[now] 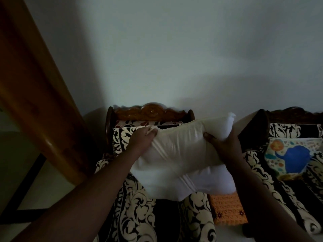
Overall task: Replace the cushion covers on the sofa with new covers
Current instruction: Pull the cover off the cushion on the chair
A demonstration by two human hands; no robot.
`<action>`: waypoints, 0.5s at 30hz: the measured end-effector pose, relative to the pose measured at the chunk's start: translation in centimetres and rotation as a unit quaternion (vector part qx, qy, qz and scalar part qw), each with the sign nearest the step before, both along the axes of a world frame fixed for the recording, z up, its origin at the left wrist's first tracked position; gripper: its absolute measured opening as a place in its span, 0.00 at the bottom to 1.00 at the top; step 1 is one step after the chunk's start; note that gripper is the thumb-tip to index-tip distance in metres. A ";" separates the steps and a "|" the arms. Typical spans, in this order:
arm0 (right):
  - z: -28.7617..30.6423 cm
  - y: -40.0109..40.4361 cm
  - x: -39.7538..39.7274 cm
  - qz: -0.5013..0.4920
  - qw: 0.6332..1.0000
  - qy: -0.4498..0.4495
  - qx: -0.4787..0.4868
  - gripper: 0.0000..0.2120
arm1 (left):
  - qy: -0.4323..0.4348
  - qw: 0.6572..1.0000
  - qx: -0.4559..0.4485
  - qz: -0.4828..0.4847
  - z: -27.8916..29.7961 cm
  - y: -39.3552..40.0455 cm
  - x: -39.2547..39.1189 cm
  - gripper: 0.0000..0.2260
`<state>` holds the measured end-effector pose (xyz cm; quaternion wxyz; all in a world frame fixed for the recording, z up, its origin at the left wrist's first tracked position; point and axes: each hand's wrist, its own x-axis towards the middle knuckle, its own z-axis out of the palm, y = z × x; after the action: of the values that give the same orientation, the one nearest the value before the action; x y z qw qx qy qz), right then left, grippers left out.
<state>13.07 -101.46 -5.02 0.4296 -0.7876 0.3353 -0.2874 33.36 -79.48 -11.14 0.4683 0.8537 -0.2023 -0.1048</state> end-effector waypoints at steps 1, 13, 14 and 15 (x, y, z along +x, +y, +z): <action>-0.2 0.1 0.1 -0.024 0.998 0.044 -0.035 0.47 | -0.008 0.999 -0.032 0.010 -0.2 0.2 -0.1 0.17; -4.6 6.1 4.9 0.215 0.872 0.209 -0.387 0.38 | -0.141 0.979 -0.109 -0.096 3.0 0.4 -0.7 0.14; -4.5 6.2 5.2 0.218 0.876 0.170 -0.394 0.30 | -0.164 0.978 -0.090 -0.092 3.2 0.9 -0.4 0.16; -4.5 6.4 5.4 0.223 0.877 0.145 -0.401 0.23 | -0.185 0.977 -0.066 -0.084 3.3 1.6 0.1 0.18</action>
<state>18.46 -95.09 -9.51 0.0767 -0.9791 0.0654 -0.1765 33.51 -77.85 -7.87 0.4675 0.8055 -0.3630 0.0292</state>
